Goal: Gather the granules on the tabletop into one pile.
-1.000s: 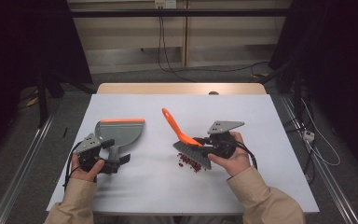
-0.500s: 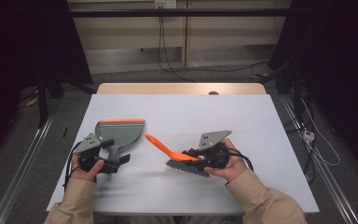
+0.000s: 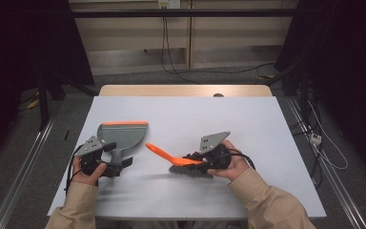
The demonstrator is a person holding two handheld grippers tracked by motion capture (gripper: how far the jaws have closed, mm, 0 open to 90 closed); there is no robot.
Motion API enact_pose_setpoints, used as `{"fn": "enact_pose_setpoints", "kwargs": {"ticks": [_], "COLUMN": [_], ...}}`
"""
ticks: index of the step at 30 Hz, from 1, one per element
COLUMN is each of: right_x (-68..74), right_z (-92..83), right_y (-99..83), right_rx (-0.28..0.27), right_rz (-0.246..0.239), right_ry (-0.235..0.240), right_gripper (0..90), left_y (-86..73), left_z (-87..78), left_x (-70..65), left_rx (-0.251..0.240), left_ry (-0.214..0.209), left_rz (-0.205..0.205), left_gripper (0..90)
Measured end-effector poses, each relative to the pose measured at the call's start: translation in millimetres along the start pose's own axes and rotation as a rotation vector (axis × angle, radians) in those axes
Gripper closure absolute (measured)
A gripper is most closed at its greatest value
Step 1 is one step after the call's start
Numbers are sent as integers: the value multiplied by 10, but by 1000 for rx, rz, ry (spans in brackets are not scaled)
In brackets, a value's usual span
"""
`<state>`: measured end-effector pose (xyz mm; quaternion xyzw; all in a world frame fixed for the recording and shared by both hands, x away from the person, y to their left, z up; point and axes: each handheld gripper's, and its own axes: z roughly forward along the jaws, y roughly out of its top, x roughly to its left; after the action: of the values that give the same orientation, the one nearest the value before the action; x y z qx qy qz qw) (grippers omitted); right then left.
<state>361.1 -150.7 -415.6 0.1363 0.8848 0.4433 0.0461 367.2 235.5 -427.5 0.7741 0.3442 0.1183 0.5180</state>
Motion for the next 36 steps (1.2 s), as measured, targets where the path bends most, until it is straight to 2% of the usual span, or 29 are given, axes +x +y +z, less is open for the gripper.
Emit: {"fn": "enact_pose_setpoints", "kwargs": {"ticks": [6,10,14,16,17,20,23,28,33,36], "right_x": [-46,-74,-86,-94,-104,-142,-194,-258,-403,-509], "right_z": [19,16,-5,-47,-78,-195,-292,-370,-358,-287], "right_y": [11,23,36,56,67,94,80,21,-43,-69], "right_rx": [-2,-16,-42,-55,-69,-90,-80,-75,-71,-31], "right_rz": [-7,-13,15,28,47,114,132,130,127,101], "right_ry": [9,-5,4,-12,-22,-97,-166,-220,-262,-280], "right_gripper": [717,716,716,716,716,716,715,716,716,716], "left_y": [1,2,5,7,8,15,20,21,15,13], "left_z": [-2,-1,-12,-14,-15,-26,-34,-40,-33,-33], "left_x": [-2,-6,-8,-9,-13,-22,-27,-22,-20,-7], "left_rx": [1,1,-3,-4,-6,-7,-4,10,19,22], "left_ry": [2,3,2,3,2,4,8,14,12,17], "left_rz": [-2,-1,2,1,-1,8,8,6,-2,-8], "left_gripper": [47,47,47,47,47,47,47,47,47,47]}}
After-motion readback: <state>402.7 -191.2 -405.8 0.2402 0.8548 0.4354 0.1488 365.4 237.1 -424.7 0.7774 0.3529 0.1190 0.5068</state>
